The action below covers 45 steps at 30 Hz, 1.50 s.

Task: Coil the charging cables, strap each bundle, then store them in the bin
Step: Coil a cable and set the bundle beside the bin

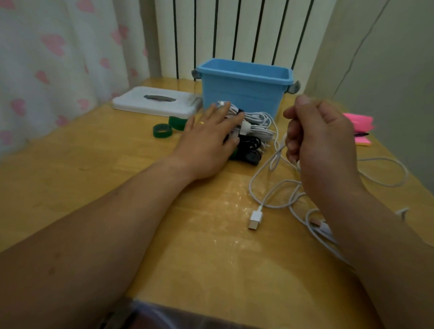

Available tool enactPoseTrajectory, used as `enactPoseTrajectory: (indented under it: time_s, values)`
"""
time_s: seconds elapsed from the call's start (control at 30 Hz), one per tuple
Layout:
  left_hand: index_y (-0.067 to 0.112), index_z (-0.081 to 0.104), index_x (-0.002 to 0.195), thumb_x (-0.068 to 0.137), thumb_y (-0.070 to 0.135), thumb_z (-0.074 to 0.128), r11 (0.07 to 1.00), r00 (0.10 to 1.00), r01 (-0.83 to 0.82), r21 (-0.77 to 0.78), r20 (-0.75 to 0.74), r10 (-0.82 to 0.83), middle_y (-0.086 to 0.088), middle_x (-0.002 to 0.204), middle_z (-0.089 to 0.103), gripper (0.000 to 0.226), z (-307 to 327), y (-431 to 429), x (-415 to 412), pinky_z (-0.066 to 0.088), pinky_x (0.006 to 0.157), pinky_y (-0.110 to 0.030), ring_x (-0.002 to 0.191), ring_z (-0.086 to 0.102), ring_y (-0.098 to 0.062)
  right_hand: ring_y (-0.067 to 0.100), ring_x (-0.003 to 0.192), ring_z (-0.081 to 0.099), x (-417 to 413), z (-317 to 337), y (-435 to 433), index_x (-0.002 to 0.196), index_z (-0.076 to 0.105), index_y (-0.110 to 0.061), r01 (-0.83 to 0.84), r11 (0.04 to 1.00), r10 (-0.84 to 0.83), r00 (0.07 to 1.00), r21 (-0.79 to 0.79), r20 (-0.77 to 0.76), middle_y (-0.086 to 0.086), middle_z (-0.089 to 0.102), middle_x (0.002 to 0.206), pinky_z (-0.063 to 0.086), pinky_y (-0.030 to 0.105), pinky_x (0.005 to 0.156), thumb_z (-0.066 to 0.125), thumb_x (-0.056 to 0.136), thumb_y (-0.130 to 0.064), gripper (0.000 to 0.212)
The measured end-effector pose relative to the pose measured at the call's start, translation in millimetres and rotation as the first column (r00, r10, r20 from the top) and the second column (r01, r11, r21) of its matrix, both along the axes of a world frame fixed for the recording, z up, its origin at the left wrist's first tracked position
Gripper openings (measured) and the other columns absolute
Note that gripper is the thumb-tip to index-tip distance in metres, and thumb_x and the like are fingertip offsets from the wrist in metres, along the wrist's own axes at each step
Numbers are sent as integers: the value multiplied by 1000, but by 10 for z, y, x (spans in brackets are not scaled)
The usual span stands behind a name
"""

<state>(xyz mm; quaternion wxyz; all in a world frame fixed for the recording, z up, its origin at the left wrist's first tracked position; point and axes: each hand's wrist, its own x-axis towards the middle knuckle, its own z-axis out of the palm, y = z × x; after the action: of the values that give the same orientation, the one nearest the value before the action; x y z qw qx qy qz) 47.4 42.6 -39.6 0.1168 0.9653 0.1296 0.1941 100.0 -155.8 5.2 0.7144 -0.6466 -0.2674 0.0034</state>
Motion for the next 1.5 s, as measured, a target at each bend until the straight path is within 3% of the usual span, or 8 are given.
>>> enactPoseTrajectory:
  time_s: [0.23, 0.3, 0.4, 0.57, 0.77, 1.1, 1.37, 1.5]
  values:
    - [33, 28, 169, 112, 46, 47, 998, 996, -61, 19, 64, 59, 4, 181, 11, 62, 27, -42, -11, 1, 132, -58, 167, 2, -21, 11, 56, 52, 32, 15, -37, 91, 69, -19, 47, 995, -38, 994, -86, 103, 0, 58, 69, 42, 27, 50, 55, 109, -36, 29]
    - [27, 46, 160, 109, 43, 55, 999, 965, -18, -33, 260, 26, -1, 169, 39, 54, 106, -92, -67, 22, 132, -53, 159, 30, -22, 12, 56, 52, 55, 37, -63, 91, 69, -20, 68, 992, -50, 985, -105, 168, 1, 59, 70, 42, 28, 51, 55, 109, -36, 28]
    - [22, 72, 110, 108, 38, 60, 962, 913, 181, -204, 398, -88, 10, 102, 68, 19, 217, -265, -244, 56, 88, -30, 96, 62, -3, 13, 54, 50, 122, 107, -114, 89, 68, -17, 114, 992, -100, 973, -58, 206, 1, 58, 67, 40, 28, 50, 56, 108, -33, 28]
    - [23, 65, 78, 98, 64, 64, 909, 943, 331, -254, 133, -306, 4, 70, 62, 45, 190, -619, -403, 48, 60, -31, 65, 57, -11, 14, 51, 44, 298, 252, -248, 83, 66, -18, 125, 988, -130, 990, 93, 56, -2, 54, 63, 32, 25, 49, 57, 107, -32, 29]
    - [33, 66, 90, 94, 62, 68, 958, 930, 281, -55, -232, -286, 10, 79, 65, 29, 160, -728, -354, 52, 63, -34, 73, 60, -6, 13, 51, 42, 399, 265, -310, 84, 66, -15, 84, 990, -82, 996, 114, -25, -3, 53, 62, 27, 26, 47, 57, 106, -28, 27]
    - [21, 52, 101, 115, 24, 47, 712, 867, 359, -603, 499, -14, 3, 63, 53, 16, 372, -529, -406, 42, 50, -23, 56, 47, -11, 11, 71, 63, 476, 222, -340, 96, 75, -23, 149, 968, -127, 985, -200, 118, -3, 70, 80, 49, 31, 67, 51, 107, -47, 35]
    - [15, 55, 113, 116, 19, 42, 660, 806, 360, -660, 576, 136, 3, 61, 50, 14, 342, -489, -374, 40, 47, -27, 54, 44, -12, 25, 86, 77, 300, 208, -323, 115, 75, -20, -329, 828, 376, 926, -455, 15, 7, 80, 94, 58, 44, 85, 53, 110, -37, 29]
    - [15, 58, 112, 115, 20, 43, 576, 851, 307, -758, 489, 189, 0, 68, 61, 16, 350, -481, -362, 49, 54, -27, 61, 55, -16, 24, 73, 76, 300, 151, -265, 111, 73, -16, -229, 897, 269, 961, -377, 57, 8, 78, 83, 60, 42, 76, 58, 109, -22, 16]
